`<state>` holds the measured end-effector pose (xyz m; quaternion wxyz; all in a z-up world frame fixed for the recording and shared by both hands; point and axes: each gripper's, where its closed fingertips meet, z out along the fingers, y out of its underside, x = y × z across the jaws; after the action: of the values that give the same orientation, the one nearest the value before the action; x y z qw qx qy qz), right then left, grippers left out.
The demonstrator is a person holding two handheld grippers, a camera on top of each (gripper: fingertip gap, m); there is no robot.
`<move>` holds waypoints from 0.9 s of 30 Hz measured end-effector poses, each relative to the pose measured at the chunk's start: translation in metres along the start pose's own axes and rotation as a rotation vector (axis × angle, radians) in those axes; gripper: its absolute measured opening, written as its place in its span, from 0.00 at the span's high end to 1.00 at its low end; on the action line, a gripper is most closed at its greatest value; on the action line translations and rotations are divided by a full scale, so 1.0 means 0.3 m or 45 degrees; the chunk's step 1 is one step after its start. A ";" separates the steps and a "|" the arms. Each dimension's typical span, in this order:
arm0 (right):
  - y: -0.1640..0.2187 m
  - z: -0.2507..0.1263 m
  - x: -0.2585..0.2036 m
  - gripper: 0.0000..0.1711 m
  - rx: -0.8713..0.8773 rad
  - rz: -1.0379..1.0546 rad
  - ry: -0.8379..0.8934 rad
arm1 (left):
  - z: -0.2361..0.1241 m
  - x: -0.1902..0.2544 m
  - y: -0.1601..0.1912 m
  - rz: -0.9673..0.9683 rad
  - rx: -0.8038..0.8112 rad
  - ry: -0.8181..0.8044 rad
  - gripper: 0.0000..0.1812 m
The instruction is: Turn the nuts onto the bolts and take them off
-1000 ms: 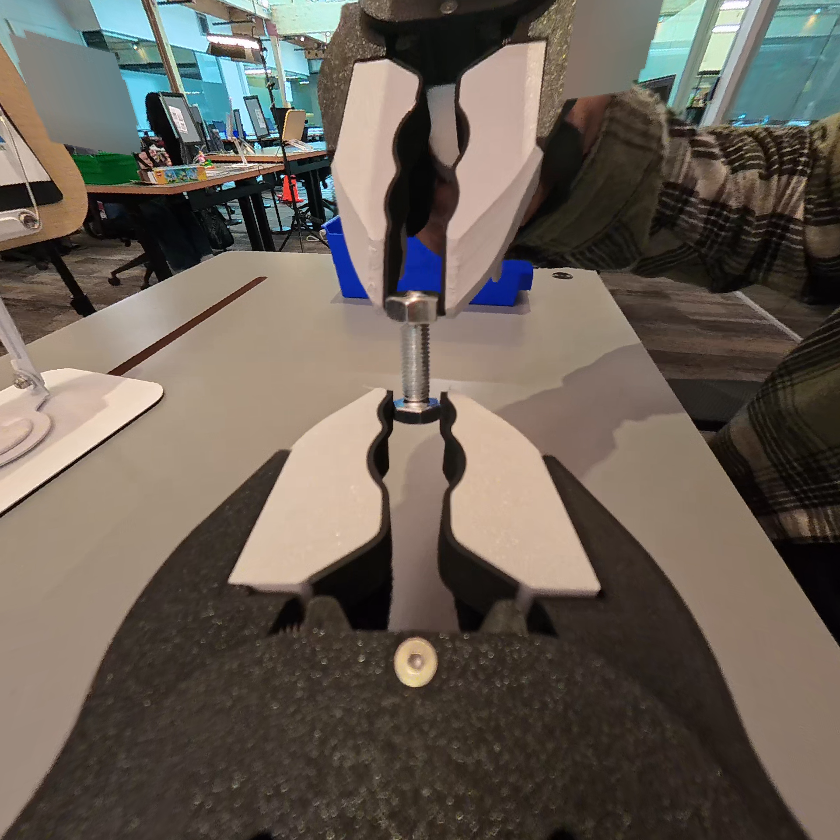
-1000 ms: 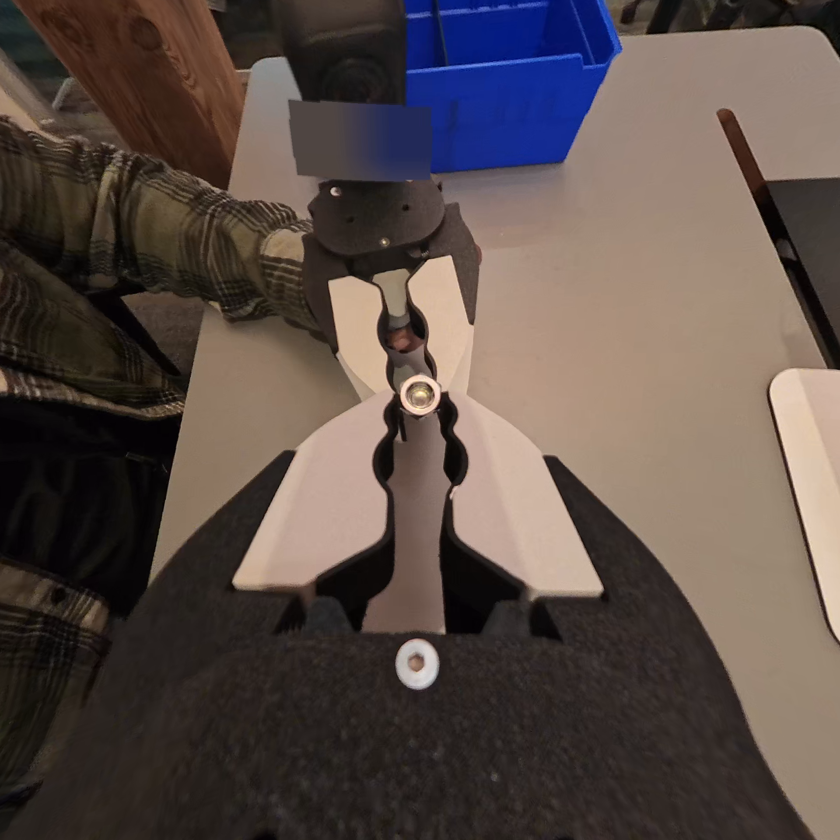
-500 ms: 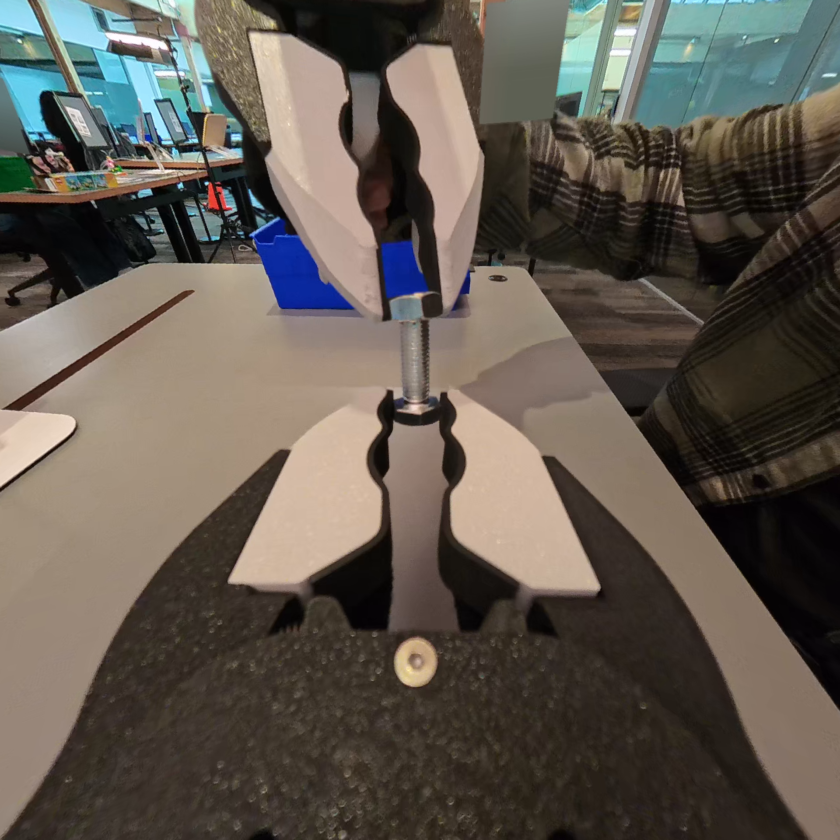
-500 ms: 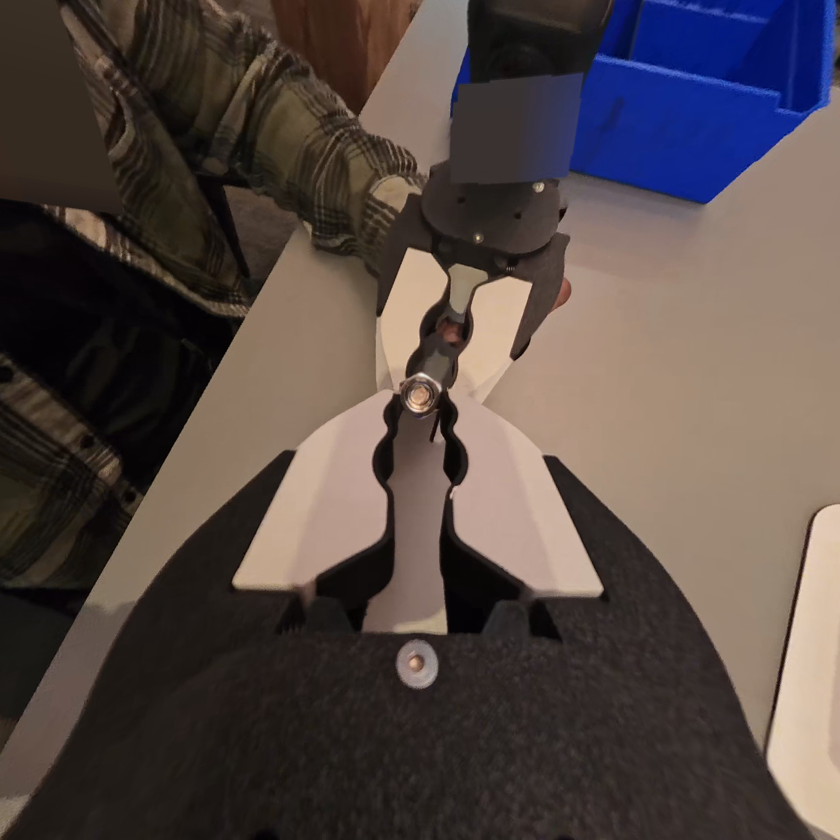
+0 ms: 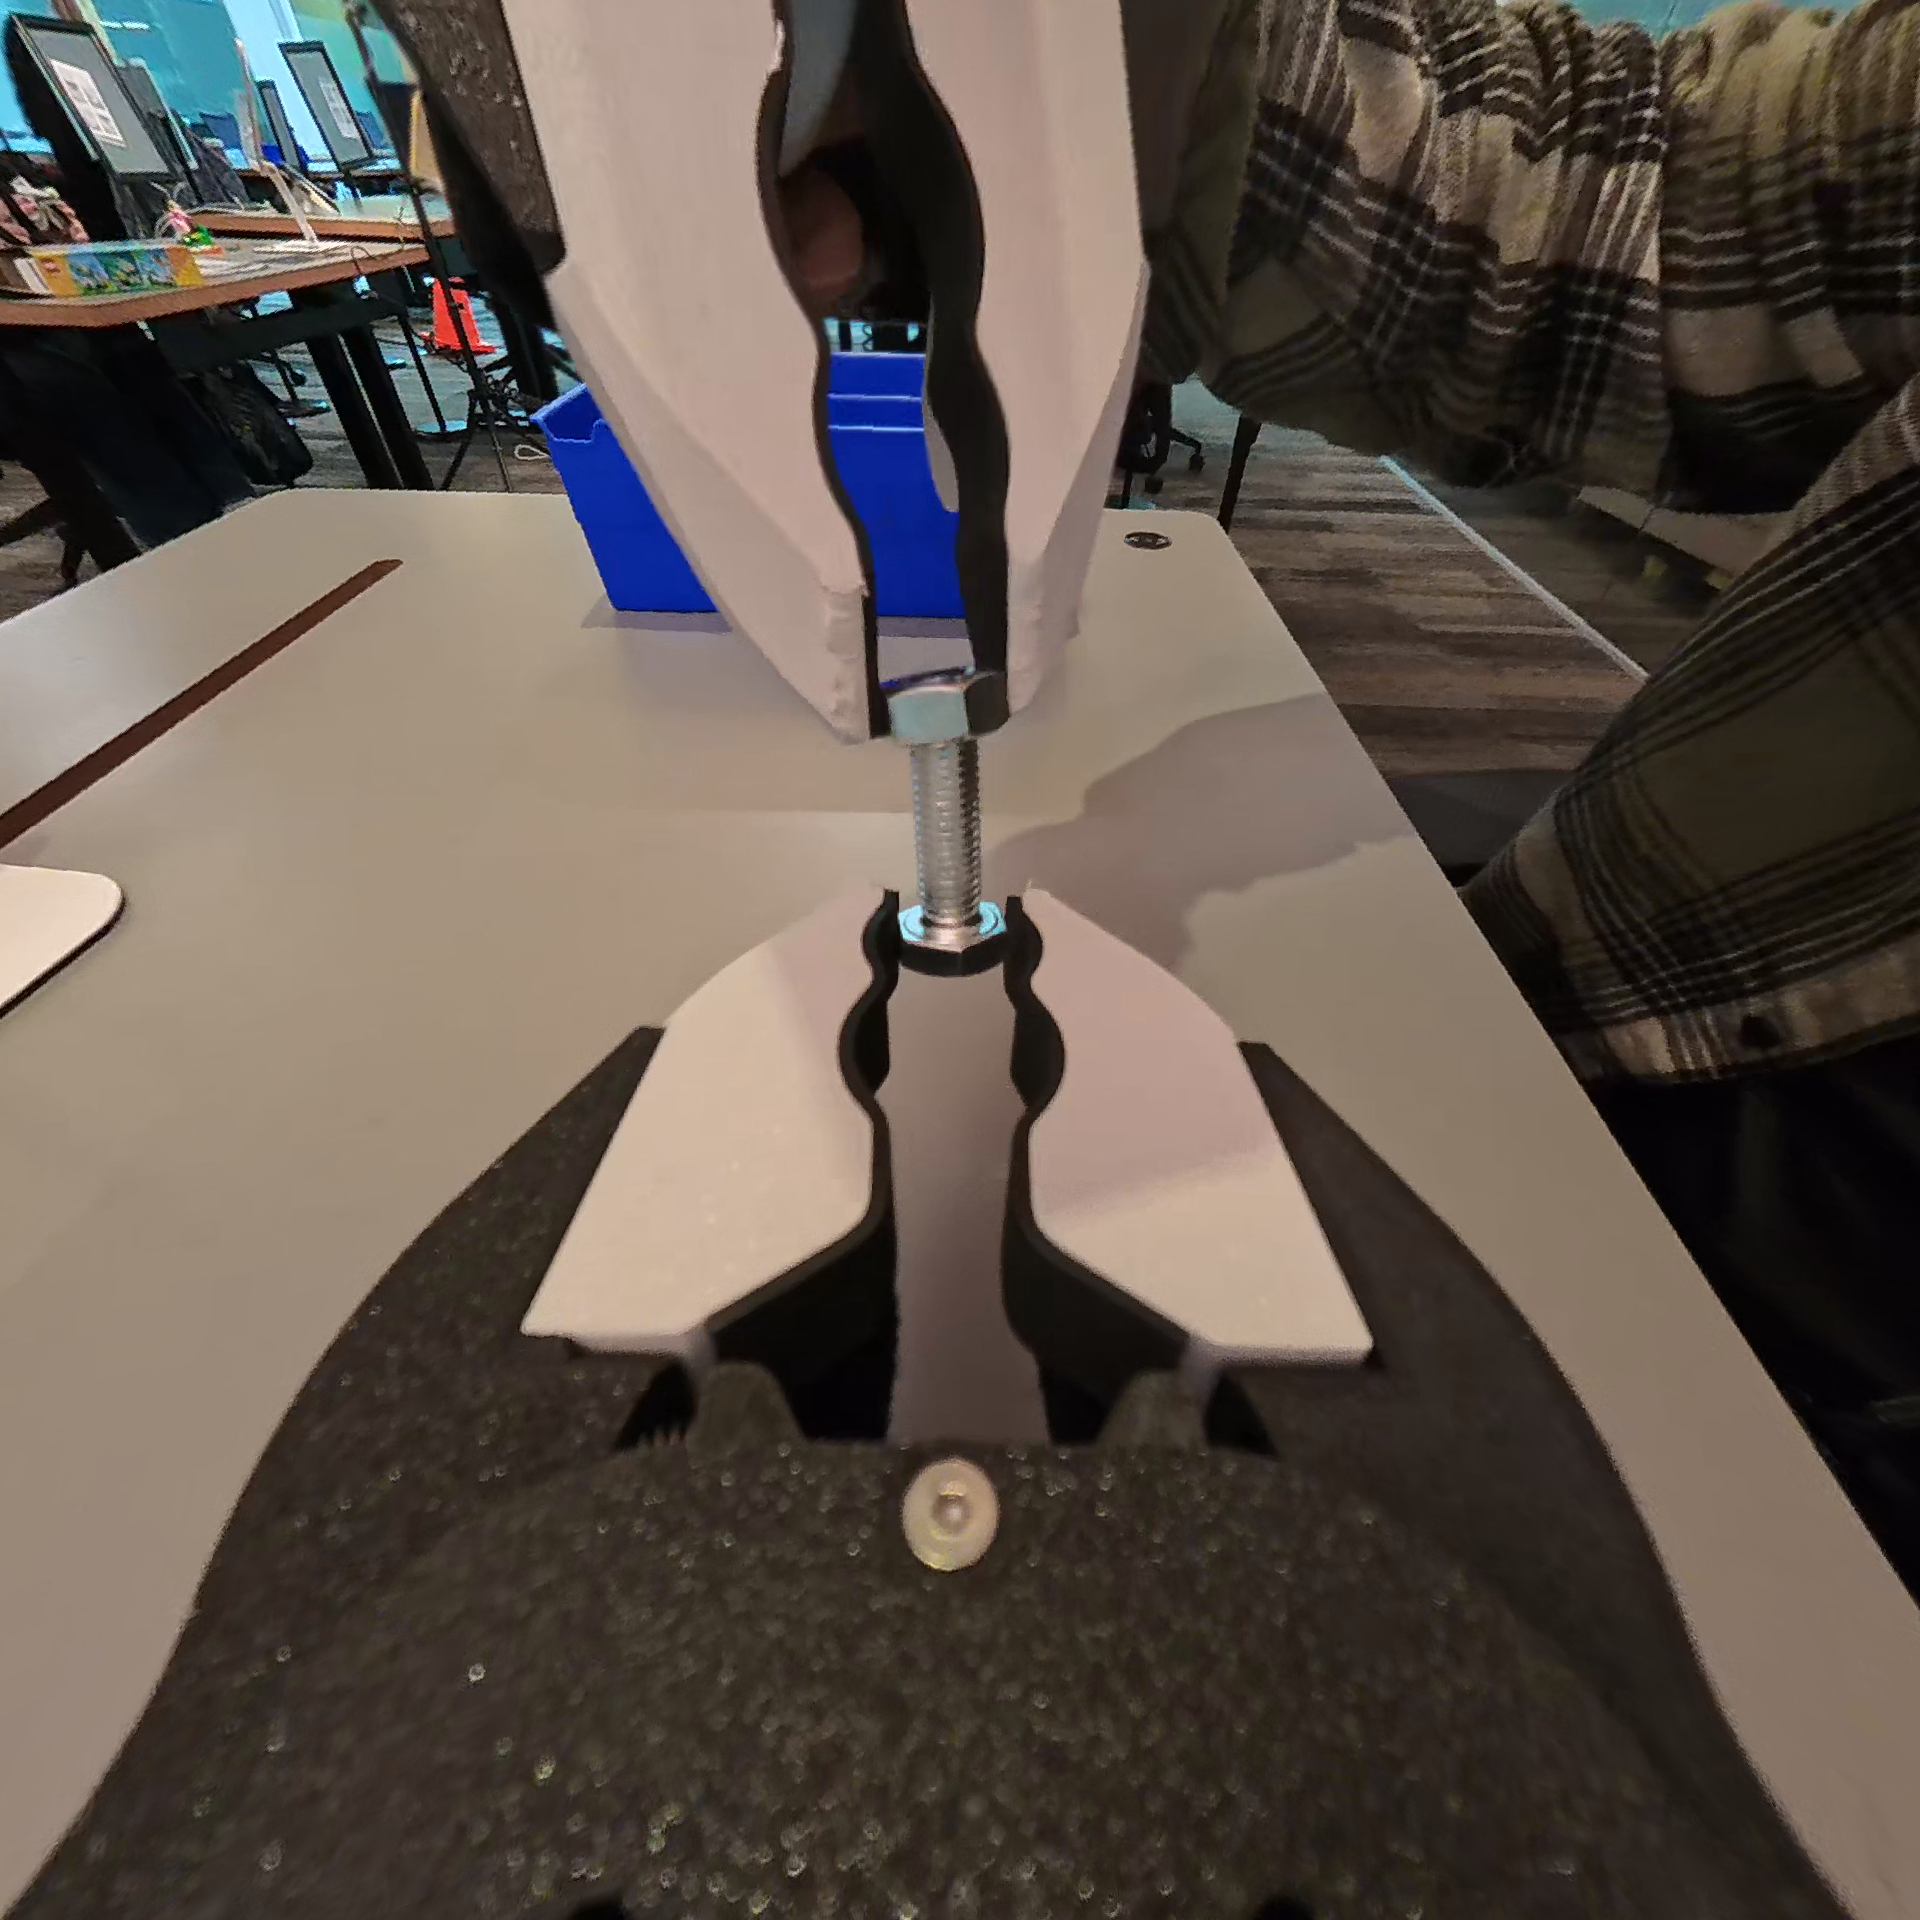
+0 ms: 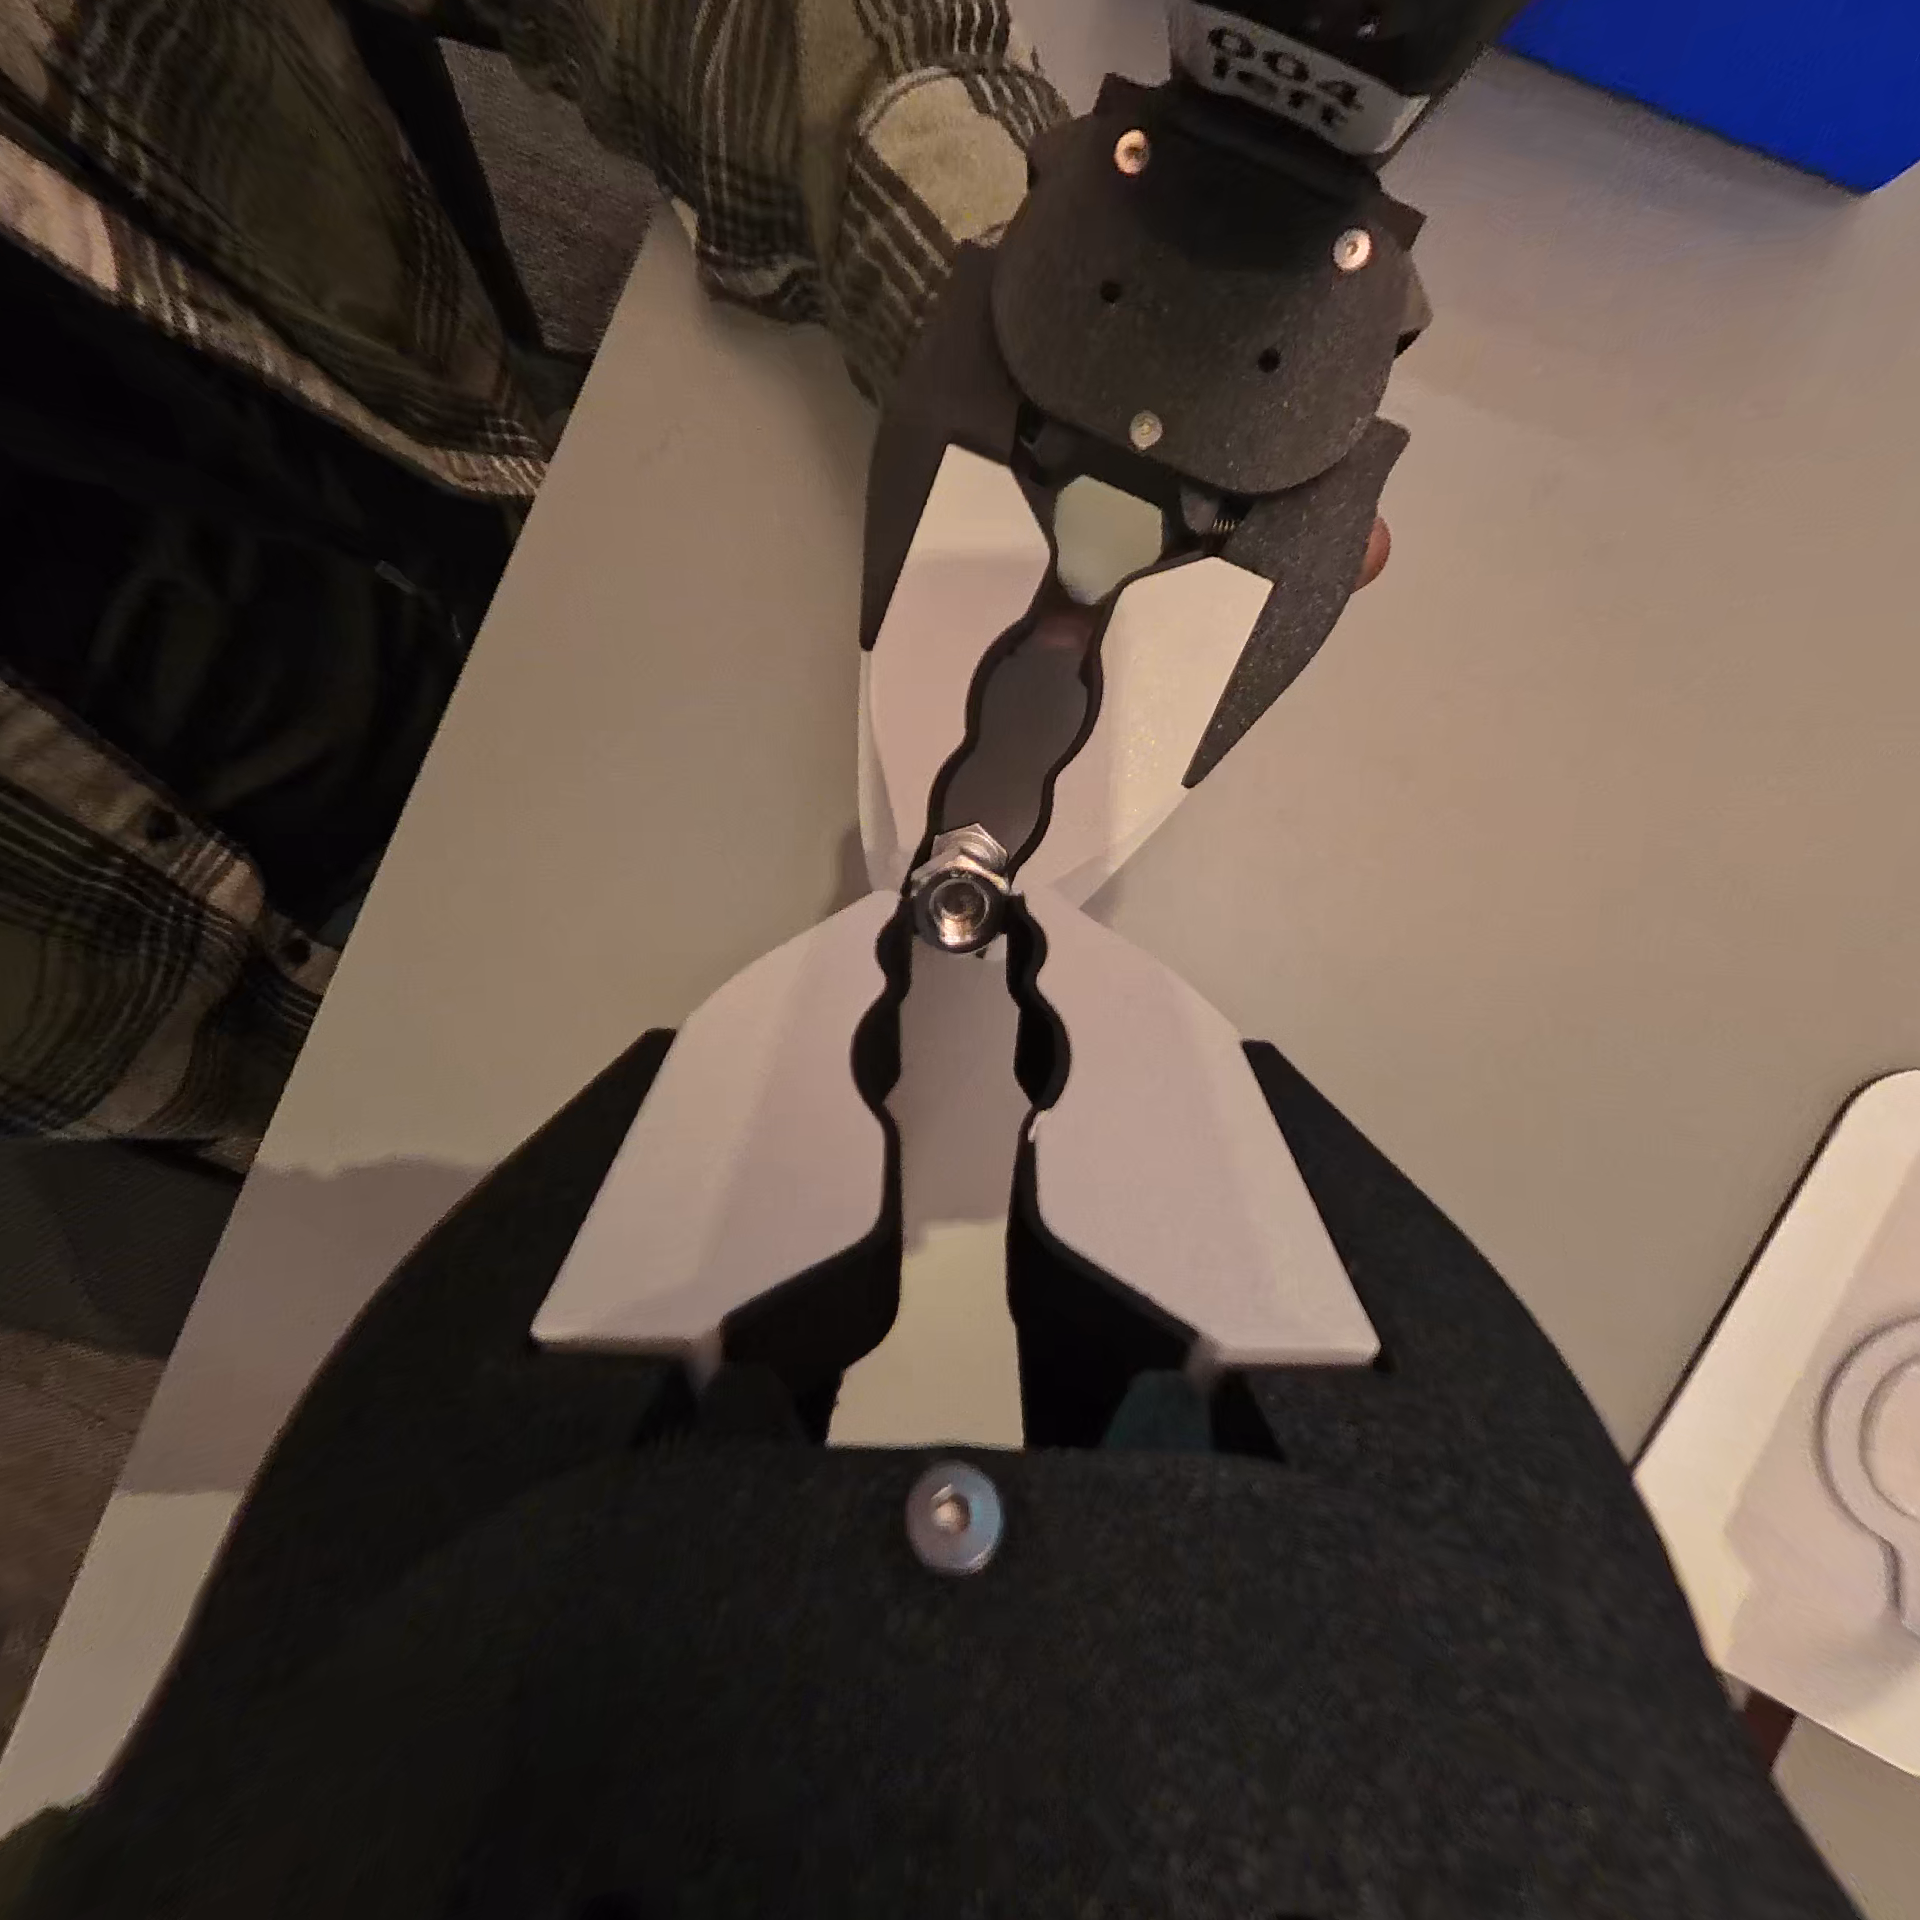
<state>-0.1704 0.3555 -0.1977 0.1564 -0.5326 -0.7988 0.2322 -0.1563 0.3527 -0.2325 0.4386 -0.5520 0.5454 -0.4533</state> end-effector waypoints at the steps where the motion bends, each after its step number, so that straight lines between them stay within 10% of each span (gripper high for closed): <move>1: -0.002 -0.001 -0.001 0.90 0.004 0.008 -0.003 | 0.001 0.001 -0.001 0.003 0.000 -0.001 0.89; 27: -0.021 -0.007 0.007 0.90 0.045 0.069 -0.004 | -0.010 -0.012 -0.020 0.012 0.034 -0.035 0.90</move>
<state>-0.1751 0.3557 -0.1926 0.1583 -0.5507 -0.7802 0.2510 -0.1579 0.3564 -0.2263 0.4554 -0.5498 0.5357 -0.4509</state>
